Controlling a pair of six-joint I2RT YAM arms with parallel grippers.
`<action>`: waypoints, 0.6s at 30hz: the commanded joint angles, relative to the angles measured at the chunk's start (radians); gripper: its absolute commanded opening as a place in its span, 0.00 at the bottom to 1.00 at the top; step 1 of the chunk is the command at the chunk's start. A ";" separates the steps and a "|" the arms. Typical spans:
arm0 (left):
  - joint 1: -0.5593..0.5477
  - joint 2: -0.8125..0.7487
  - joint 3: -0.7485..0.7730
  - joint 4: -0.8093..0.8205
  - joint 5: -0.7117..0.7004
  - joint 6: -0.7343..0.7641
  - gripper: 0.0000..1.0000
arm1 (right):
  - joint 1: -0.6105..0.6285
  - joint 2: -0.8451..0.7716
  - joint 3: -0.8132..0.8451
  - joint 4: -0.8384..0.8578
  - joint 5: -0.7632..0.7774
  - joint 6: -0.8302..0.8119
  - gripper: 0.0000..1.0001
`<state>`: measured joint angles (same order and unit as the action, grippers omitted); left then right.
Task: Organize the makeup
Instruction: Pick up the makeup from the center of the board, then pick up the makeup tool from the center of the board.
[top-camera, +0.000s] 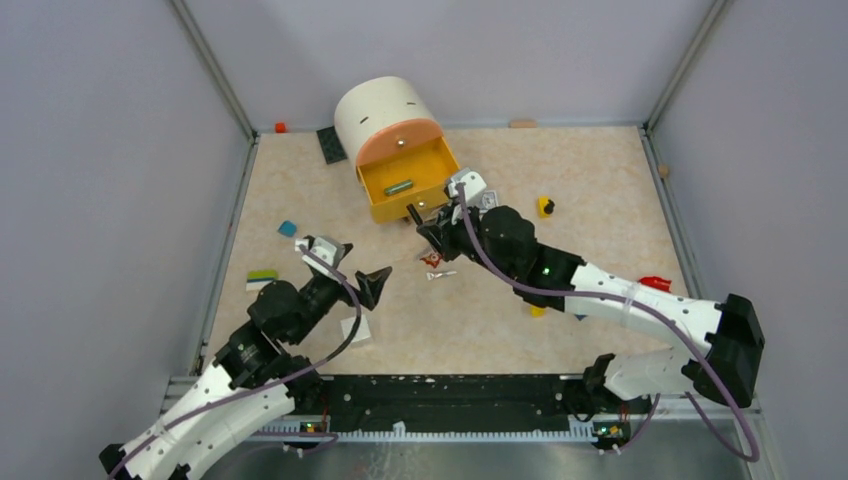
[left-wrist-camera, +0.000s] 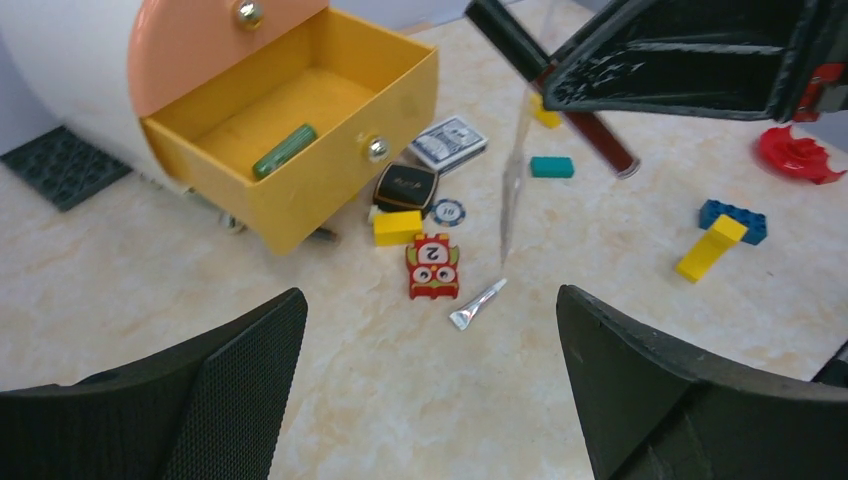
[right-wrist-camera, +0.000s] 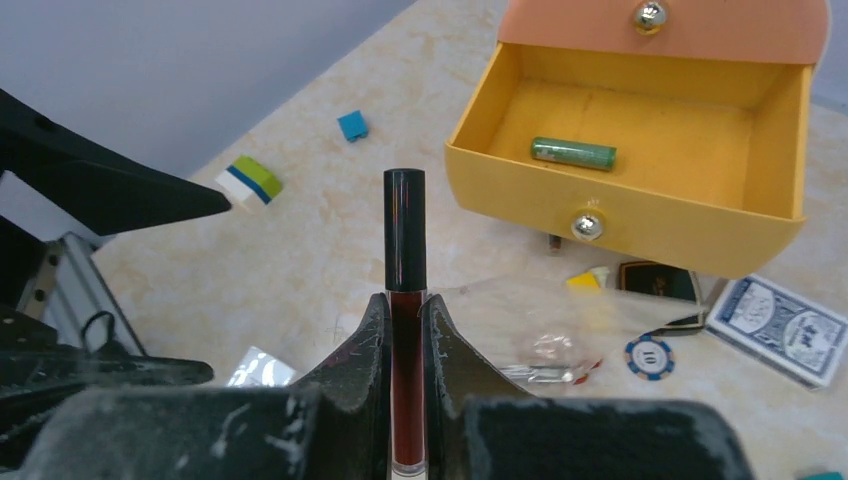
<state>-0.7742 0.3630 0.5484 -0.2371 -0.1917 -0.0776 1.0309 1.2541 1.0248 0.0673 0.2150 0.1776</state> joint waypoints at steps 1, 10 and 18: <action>-0.004 0.060 0.003 0.222 0.169 0.067 0.99 | -0.006 -0.042 0.049 0.041 -0.066 0.138 0.00; -0.004 0.171 -0.030 0.416 0.343 0.009 0.99 | -0.007 -0.084 0.044 0.056 -0.171 0.218 0.00; -0.004 0.219 -0.043 0.430 0.347 0.001 0.91 | -0.007 -0.130 0.028 0.076 -0.280 0.268 0.00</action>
<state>-0.7742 0.5770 0.5098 0.1200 0.1421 -0.0647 1.0309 1.1732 1.0302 0.0826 0.0174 0.3985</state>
